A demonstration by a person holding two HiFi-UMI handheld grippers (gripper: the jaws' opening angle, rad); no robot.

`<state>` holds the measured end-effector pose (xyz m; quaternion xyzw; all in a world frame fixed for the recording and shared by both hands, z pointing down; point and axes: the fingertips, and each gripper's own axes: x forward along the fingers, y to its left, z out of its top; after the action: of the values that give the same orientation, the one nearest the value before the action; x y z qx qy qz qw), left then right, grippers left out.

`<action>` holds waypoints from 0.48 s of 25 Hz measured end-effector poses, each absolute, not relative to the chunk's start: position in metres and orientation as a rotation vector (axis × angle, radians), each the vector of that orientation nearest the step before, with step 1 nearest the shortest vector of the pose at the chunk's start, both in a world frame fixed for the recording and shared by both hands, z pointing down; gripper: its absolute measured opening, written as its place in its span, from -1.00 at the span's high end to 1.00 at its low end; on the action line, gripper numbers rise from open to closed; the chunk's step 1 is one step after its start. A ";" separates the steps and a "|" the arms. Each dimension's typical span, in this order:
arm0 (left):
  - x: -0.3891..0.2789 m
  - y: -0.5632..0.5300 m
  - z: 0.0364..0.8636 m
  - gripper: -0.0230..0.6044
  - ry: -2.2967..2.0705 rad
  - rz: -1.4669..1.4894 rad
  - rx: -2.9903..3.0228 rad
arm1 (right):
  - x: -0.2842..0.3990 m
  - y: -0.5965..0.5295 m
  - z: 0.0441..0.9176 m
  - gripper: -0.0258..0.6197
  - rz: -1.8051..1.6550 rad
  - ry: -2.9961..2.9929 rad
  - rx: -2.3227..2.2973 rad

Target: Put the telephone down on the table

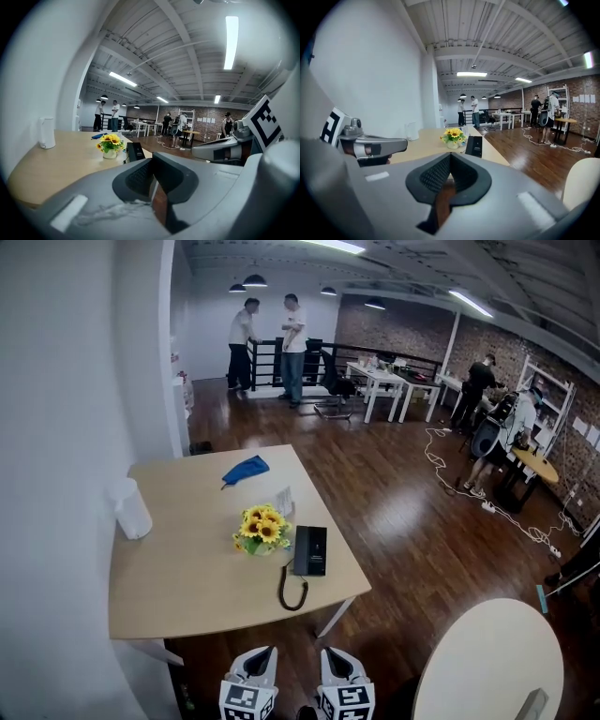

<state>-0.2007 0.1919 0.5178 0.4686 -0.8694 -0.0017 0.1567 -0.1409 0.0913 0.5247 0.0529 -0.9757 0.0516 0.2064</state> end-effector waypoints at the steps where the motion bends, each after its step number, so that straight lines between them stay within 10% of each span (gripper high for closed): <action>1: -0.200 0.192 0.518 0.88 -2.488 -0.009 1.348 | -0.140 0.092 0.525 0.95 0.144 -2.717 0.152; 12: -0.198 0.191 0.514 0.88 -2.509 -0.014 1.355 | -0.140 0.096 0.528 0.95 0.138 -2.727 0.147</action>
<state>-0.1983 0.1905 0.5144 0.4704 -0.8705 -0.0049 0.1446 -0.1396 0.0963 0.5278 0.0526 -0.9767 0.0493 0.2021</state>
